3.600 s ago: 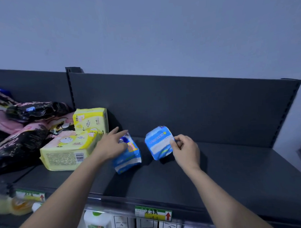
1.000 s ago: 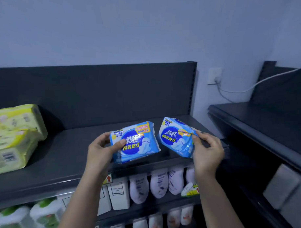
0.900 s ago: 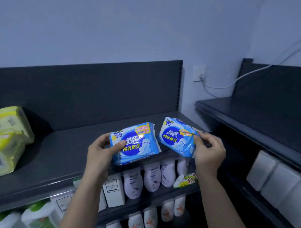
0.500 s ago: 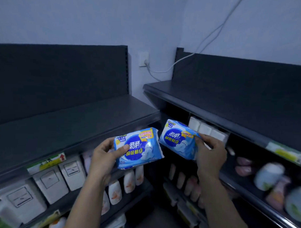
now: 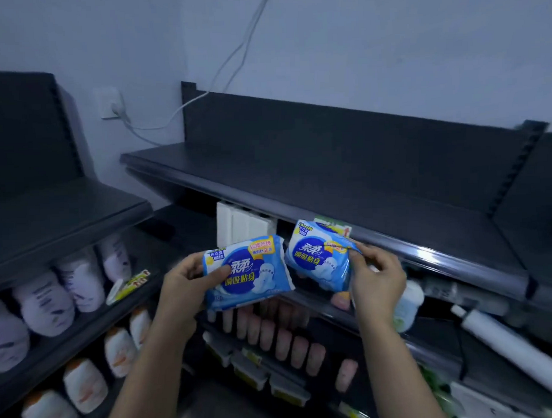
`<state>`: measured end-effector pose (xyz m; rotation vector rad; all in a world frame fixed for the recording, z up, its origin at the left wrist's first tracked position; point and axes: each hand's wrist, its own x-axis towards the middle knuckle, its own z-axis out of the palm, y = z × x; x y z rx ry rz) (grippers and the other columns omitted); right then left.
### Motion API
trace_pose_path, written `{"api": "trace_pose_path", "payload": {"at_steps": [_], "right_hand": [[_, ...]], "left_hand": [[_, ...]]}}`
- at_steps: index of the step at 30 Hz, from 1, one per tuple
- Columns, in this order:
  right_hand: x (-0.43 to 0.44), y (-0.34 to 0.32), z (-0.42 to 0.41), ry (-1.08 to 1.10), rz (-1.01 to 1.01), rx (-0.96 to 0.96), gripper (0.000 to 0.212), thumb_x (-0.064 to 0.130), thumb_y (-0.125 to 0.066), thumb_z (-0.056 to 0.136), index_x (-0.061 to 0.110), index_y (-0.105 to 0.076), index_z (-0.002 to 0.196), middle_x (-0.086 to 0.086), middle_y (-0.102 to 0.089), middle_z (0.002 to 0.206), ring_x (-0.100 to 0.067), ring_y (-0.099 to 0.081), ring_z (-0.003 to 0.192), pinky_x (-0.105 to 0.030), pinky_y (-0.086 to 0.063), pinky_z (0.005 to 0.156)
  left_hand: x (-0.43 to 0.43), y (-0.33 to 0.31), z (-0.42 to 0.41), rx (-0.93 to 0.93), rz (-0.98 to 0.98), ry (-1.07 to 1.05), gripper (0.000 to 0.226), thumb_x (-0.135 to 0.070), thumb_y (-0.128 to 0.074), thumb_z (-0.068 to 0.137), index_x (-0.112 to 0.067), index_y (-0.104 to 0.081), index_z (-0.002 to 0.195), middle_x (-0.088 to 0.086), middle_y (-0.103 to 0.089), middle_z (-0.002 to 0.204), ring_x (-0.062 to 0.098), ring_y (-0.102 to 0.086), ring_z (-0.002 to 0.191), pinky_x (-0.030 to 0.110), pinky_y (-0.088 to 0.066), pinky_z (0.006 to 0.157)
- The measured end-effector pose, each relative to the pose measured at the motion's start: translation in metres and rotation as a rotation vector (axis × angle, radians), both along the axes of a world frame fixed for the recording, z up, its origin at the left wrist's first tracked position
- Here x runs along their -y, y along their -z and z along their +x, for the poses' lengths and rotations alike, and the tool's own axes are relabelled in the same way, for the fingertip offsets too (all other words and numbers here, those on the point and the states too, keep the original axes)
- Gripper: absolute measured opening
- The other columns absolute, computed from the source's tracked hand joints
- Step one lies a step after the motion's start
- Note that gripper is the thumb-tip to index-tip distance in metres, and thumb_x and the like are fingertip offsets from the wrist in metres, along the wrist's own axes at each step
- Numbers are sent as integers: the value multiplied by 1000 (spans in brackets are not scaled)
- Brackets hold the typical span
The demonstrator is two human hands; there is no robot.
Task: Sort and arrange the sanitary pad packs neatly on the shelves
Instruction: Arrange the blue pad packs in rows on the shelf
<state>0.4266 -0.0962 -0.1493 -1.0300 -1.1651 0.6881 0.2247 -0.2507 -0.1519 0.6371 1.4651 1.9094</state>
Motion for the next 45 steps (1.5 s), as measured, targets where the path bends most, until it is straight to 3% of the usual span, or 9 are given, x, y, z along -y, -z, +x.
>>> {"api": "trace_pose_path", "payload": {"at_steps": [4, 10, 14, 21, 25, 29, 36, 40, 45], "right_hand": [[-30, -12, 70, 42, 14, 7, 12, 1, -75, 75, 9, -74, 84, -9, -67, 95, -15, -62, 89, -36, -50, 92], [-75, -32, 175, 98, 77, -11, 18, 1, -75, 76, 19, -71, 79, -7, -67, 98, -18, -65, 94, -33, -51, 91], [-98, -41, 239, 178, 114, 29, 16, 0, -75, 76, 15, -71, 79, -6, -65, 94, -22, -64, 94, -41, -50, 93], [-141, -56, 334, 266, 162, 141, 18, -2, -69, 80, 14, -65, 83, -12, -65, 97, -22, -60, 92, -34, -49, 92], [-161, -62, 360, 299, 183, 260, 15, -6, -66, 81, 8, -63, 84, -5, -60, 96, -16, -55, 91, -3, -36, 79], [-187, -63, 375, 331, 156, 346, 19, -4, -65, 82, 14, -60, 82, -1, -57, 95, -16, -53, 91, -18, -36, 78], [-234, -60, 386, 364, 91, 495, 11, -4, -62, 84, 7, -60, 85, 0, -57, 96, -17, -53, 94, -19, -33, 78], [-256, -56, 378, 343, 79, 550, 13, -6, -60, 83, 7, -58, 84, -1, -57, 92, -18, -54, 90, -19, -34, 75], [-273, -63, 379, 364, -23, 684, 9, -2, -56, 87, 7, -58, 88, -4, -59, 94, -18, -50, 86, -22, -30, 69]], "left_hand": [[-44, -8, 57, 2, 4, 62, 23, -2, -74, 75, -10, -67, 96, 5, -74, 78, 14, -70, 62, 25, -52, 45], [-111, -25, 144, -50, 55, 164, 19, -1, -72, 77, -9, -66, 93, 3, -73, 73, 15, -69, 59, 25, -52, 44], [-152, -36, 192, -74, 62, 250, 25, -4, -74, 76, -9, -67, 99, 11, -73, 90, 21, -71, 68, 37, -59, 56], [-226, -75, 268, -105, 132, 371, 18, 4, -69, 79, -11, -64, 89, -1, -73, 68, 9, -68, 55, 23, -53, 44], [-278, -93, 295, -161, 142, 368, 21, -1, -75, 76, -11, -66, 92, 5, -72, 83, 11, -70, 61, 27, -59, 55], [-332, -108, 320, -168, 171, 353, 26, 0, -77, 76, -11, -63, 95, 3, -70, 85, 15, -70, 69, 29, -59, 59], [-422, -119, 337, -161, 187, 350, 27, 2, -78, 74, -16, -61, 87, 1, -69, 87, 20, -70, 82, 36, -60, 74], [-465, -114, 350, -273, 181, 390, 32, 2, -81, 71, -17, -61, 87, 0, -68, 86, 16, -69, 74, 37, -60, 73], [-519, -96, 366, -420, 123, 460, 36, -10, -86, 67, -28, -58, 80, 9, -67, 106, 21, -71, 86, 42, -60, 74]]}}
